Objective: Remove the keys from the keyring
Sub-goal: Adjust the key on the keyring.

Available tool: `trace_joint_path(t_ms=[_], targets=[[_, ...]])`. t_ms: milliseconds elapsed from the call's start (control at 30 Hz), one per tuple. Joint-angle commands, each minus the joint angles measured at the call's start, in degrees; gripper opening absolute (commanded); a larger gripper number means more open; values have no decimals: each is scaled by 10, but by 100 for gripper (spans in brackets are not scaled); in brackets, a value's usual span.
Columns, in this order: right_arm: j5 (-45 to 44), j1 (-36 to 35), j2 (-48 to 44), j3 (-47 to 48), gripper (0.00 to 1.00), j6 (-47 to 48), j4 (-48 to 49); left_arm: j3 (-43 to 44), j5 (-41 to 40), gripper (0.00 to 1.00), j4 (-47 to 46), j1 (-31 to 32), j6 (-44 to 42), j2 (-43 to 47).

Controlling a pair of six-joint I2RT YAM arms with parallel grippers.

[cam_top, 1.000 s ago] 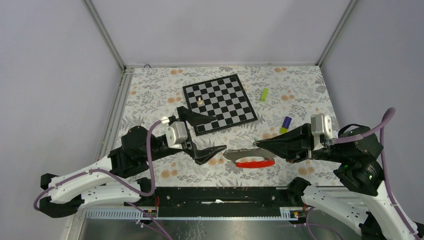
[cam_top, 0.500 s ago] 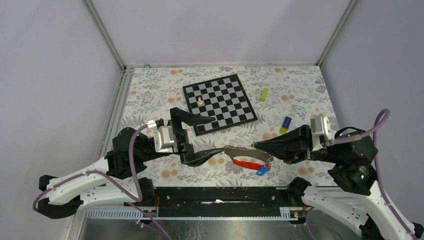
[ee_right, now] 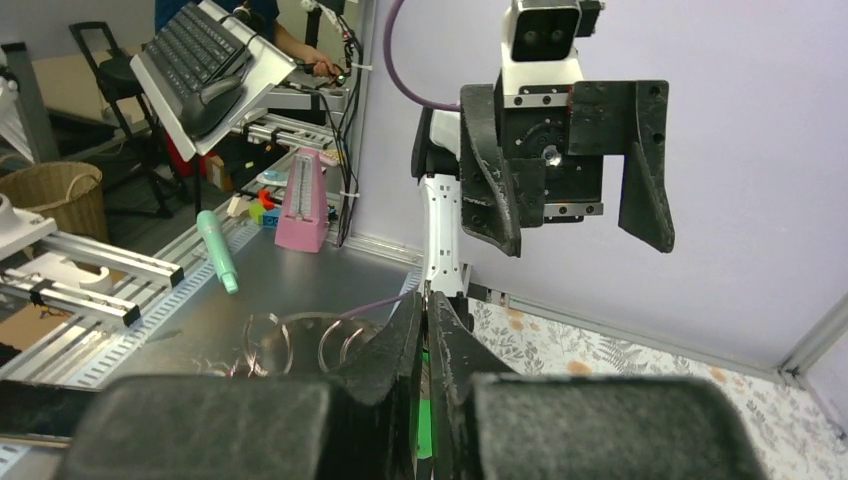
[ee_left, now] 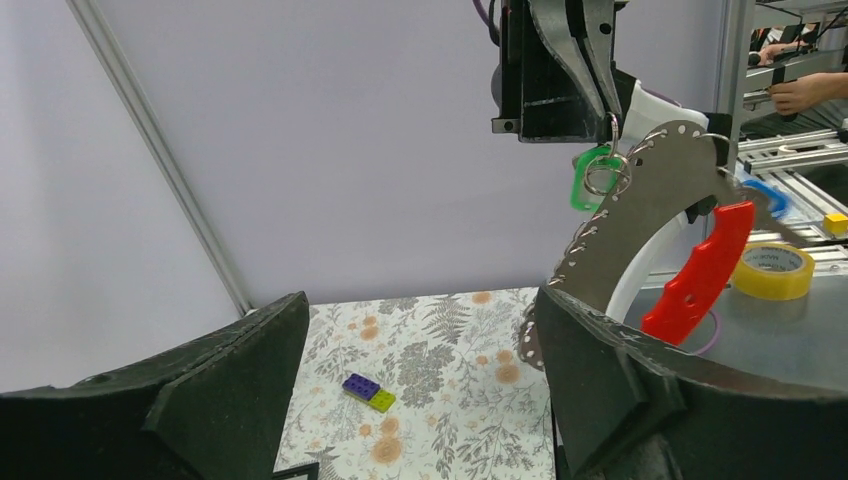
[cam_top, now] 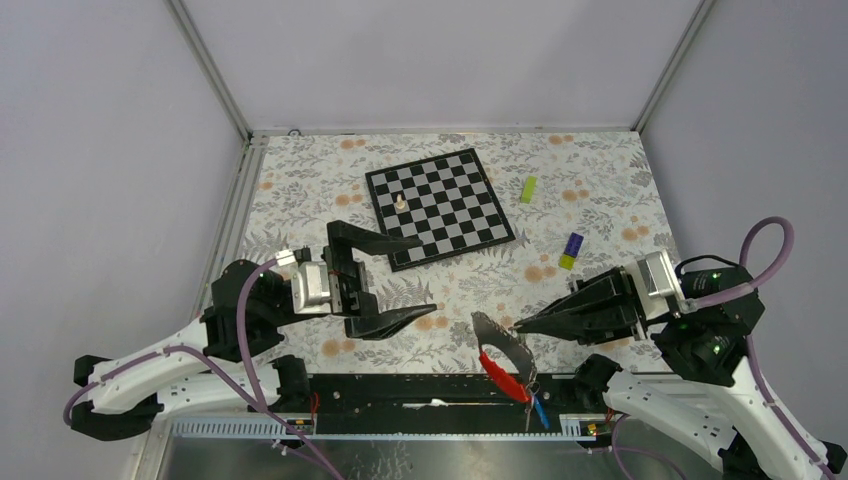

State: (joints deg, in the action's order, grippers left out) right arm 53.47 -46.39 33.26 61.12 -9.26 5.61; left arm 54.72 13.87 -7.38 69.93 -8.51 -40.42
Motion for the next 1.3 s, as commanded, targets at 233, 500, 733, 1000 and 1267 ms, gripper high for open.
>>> trace_joint_path(t_ms=[233, 500, 733, 1000, 1267], targets=[[51, 1, -14, 23, 0, 193, -43, 6, 17, 88, -11, -1, 0, 6], [107, 0, 23, 119, 0, 400, -201, 9, 14, 87, 2, -1, -12, 4], [69, 0, 49, 213, 0, 604, -342, 13, 5, 86, 27, -1, -40, 10], [-4, 0, 77, 265, 0, 725, -441, 5, 11, 86, 6, -1, -56, 16], [-92, 0, 35, 125, 0, 497, -239, 28, -12, 72, -16, -1, -6, -16]])
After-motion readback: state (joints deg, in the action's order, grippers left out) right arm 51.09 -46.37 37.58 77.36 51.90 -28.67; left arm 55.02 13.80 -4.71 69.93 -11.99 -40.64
